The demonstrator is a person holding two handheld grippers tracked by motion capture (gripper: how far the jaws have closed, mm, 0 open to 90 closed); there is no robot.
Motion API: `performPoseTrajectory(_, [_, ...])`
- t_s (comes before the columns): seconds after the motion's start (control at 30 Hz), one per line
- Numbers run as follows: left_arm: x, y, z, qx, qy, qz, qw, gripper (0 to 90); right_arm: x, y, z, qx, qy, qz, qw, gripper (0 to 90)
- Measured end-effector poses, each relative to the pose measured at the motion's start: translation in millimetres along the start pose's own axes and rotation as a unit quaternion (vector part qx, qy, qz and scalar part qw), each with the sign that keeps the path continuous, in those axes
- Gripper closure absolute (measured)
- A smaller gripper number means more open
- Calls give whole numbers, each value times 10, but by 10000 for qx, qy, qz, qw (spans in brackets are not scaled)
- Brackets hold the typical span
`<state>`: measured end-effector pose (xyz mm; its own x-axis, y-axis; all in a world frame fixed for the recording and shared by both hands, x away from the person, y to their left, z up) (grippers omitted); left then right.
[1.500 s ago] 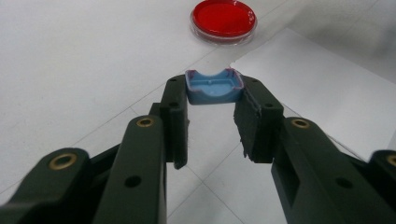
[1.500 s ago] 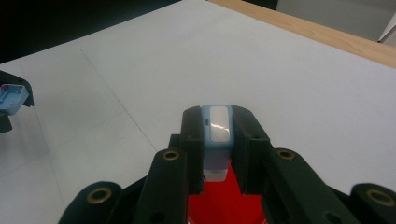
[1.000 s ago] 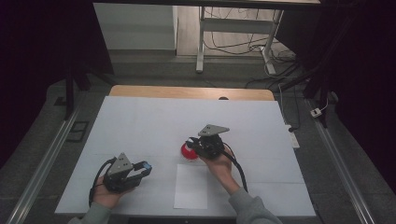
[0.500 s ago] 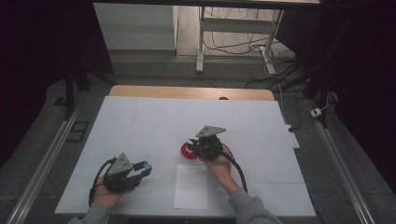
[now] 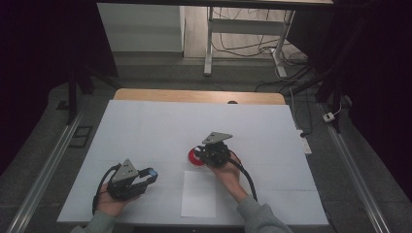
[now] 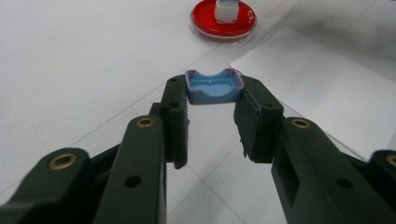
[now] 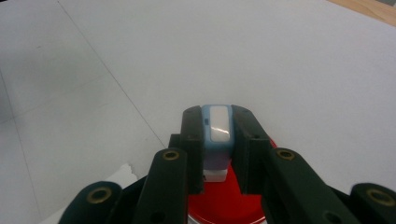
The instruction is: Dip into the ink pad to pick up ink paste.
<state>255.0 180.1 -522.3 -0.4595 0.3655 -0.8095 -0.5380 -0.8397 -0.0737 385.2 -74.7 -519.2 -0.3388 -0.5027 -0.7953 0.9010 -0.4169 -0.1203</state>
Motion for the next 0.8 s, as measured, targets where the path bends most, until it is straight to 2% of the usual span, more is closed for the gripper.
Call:
performPoseTrajectory(0.47, [-2,5,2,2,1,-12,10000,656,21,-3,-29,42,-107,24,9999,759])
performPoseTrajectory(0.8, [-1,3,-1,4,-3,-8,10000,656,17,-8,-23,39,-74,15,10000,759])
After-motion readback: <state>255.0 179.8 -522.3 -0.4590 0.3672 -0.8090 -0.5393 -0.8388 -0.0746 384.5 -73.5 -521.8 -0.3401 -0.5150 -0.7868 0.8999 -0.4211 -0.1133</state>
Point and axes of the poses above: each handheld gripper's, and its own axes: z roughly backward along the jaws, x roughly out of its underside, y roughly to its right, the point moved 3 cm from there along -z, roughly forward along the jaws, and after that the axes turned 12 degrees about -x, right-handed, at the moved point
